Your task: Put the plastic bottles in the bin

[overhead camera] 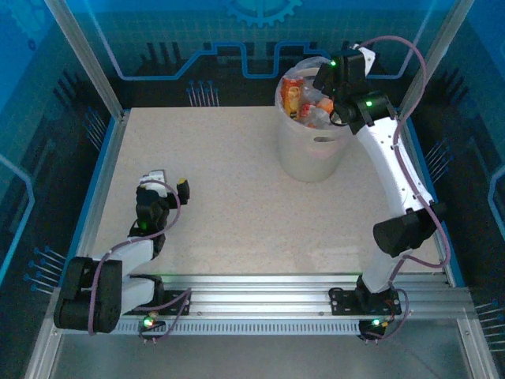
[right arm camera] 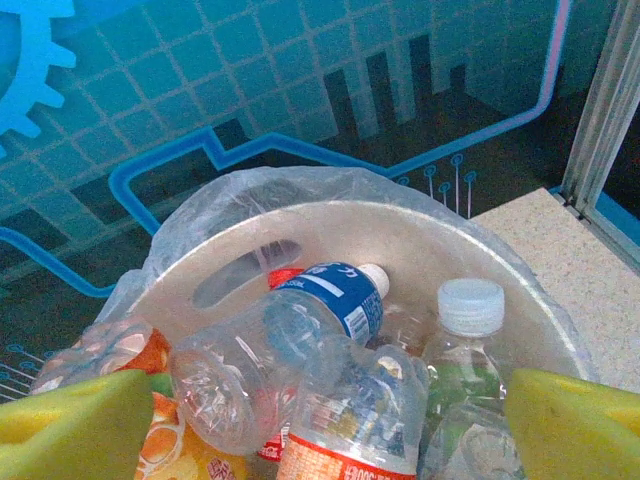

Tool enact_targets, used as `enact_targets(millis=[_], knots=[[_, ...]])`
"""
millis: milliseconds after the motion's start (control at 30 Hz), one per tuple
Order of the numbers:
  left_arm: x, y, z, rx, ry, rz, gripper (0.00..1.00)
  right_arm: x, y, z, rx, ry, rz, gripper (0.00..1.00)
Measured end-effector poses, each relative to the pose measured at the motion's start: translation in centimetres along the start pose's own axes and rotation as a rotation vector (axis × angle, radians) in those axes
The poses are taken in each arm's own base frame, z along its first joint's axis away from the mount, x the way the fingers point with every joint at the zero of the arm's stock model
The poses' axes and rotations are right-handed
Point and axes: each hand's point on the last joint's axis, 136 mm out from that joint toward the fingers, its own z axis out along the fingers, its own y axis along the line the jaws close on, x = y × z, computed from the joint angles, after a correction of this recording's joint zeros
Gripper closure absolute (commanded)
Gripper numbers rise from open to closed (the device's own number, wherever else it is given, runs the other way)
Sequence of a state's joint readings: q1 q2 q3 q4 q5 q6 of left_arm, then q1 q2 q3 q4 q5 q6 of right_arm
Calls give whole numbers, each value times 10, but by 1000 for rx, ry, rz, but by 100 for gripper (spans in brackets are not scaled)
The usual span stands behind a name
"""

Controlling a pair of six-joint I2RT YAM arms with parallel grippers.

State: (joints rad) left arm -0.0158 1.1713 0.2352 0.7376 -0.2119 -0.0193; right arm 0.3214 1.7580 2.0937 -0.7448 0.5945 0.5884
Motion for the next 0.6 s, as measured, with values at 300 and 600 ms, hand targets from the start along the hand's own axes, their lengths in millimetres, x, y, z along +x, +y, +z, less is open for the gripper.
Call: enact_targets(millis=[300,600], knots=[[0,0,0,0,-2,0,1,42,-35,-19,41,89,-128,0],[-7,0,-4,5,-33,-9,1,108,-118,-81,65,109,-178,0]])
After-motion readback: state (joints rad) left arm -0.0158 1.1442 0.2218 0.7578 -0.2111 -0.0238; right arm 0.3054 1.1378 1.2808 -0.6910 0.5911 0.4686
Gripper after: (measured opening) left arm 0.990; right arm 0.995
